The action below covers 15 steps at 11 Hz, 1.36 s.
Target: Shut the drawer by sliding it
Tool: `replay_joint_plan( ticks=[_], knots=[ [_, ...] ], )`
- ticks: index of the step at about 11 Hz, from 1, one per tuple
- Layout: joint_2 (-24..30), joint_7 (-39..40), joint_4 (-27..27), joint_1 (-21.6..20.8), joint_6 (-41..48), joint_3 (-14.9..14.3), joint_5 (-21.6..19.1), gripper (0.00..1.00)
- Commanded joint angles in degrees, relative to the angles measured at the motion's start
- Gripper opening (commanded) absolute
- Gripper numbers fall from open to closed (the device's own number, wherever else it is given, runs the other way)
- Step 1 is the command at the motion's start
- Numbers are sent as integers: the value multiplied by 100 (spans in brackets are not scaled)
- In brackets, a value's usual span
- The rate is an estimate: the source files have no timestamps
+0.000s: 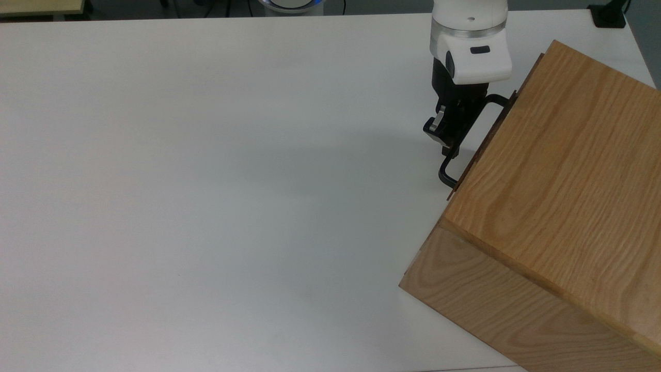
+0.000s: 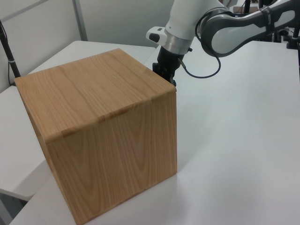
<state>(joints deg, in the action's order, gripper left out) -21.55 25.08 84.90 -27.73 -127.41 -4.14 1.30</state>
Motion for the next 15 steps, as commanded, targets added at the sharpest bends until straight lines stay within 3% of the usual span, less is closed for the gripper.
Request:
replay_joint_plan(
  ticks=[1,4,8,10,11,12,13,14,15],
  knots=[
    [-183,-135,-281,-137,-153,-87,-86,0],
    [202,-170,-46,-49,248,-60,-313,0],
    [1230,-152,167,688,2407,-25,-411,3],
    [1608,-178,219,1118,3489,-25,-420,18],
    [1784,-327,254,1338,3956,-25,-411,39],
    [1890,-833,246,1549,4221,-25,-411,46],
    [1970,-1438,246,1777,4294,1,-420,65],
    [2005,-2114,272,1901,4381,114,-394,100],
    [2023,-2565,316,2129,4382,272,-359,100]
  ],
)
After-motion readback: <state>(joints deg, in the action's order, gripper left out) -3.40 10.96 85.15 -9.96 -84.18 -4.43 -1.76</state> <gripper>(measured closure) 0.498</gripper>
